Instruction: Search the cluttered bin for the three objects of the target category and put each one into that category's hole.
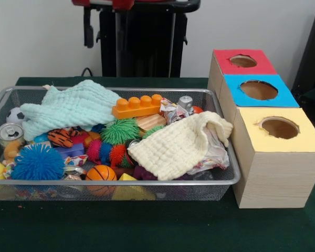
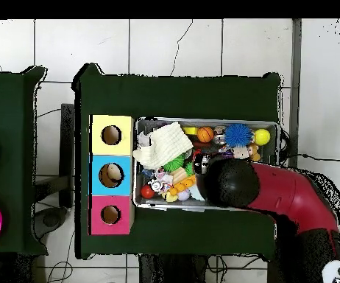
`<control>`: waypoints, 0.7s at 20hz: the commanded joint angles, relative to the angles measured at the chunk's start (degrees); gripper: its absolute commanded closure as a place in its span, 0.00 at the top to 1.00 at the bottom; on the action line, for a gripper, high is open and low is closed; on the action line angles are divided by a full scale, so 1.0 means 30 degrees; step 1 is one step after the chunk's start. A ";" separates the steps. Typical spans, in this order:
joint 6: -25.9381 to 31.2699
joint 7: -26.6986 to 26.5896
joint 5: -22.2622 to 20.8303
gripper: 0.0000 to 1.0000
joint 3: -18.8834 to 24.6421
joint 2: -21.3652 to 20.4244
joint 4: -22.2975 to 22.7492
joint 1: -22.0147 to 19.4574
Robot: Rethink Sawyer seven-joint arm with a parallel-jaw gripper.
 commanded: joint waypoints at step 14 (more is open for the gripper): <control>0.0777 -0.7927 -0.6314 1.00 0.5377 0.5989 -0.6793 -0.3633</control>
